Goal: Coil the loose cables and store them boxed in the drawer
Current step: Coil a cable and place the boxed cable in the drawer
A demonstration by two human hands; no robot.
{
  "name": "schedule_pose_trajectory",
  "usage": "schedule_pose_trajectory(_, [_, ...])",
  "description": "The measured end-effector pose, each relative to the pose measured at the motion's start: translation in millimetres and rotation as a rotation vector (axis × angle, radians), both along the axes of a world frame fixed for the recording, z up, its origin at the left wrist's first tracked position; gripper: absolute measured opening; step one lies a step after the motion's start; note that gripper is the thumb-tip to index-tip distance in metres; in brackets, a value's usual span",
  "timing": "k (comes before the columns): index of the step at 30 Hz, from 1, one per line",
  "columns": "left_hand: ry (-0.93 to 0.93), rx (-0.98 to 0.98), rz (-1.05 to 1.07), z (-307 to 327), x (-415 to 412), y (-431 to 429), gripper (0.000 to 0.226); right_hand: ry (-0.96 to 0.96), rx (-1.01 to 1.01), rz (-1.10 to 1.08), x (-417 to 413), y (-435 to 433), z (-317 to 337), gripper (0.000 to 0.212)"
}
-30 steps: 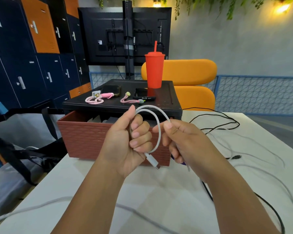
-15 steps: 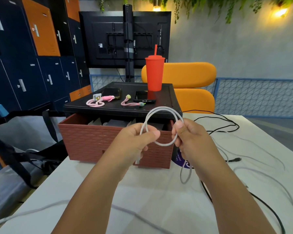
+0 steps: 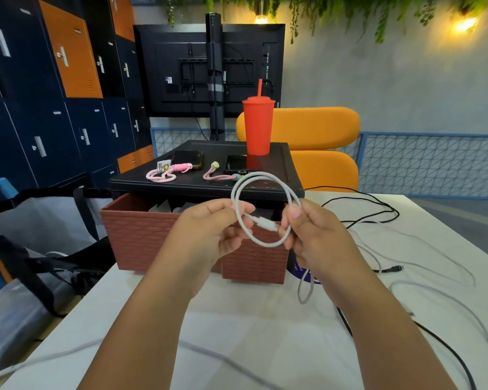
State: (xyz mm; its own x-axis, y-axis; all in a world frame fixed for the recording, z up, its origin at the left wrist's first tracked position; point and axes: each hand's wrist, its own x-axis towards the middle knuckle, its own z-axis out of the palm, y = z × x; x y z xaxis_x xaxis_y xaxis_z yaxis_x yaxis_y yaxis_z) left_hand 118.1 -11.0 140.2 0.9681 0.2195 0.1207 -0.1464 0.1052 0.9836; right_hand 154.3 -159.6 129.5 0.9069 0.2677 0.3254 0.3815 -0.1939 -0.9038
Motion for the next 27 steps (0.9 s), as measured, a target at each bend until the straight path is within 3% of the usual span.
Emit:
schedule_pose_trajectory(5, [-0.067, -0.203, -0.194, 3, -5, 4, 0.027, -0.022, 0.040, -0.010, 0, 2, -1, 0.038])
schedule_pose_trajectory(11, [-0.077, 0.044, -0.310, -2, -8, 4, 0.031, 0.002, 0.118, -0.070, 0, 2, 1, 0.038])
schedule_pose_trajectory(15, [-0.042, 0.174, -0.340, -4, -7, 7, 0.022, -0.010, 0.107, -0.109, -1, 1, 2, 0.037])
schedule_pose_trajectory(20, [-0.009, 0.174, -0.364, -7, -7, 7, 0.039, 0.000, 0.097, -0.084, -1, 3, 1, 0.037])
schedule_pose_trajectory(27, [-0.001, -0.184, -0.230, 0, 2, 4, 0.046, -0.115, -0.063, -0.050, -2, 1, 2, 0.034])
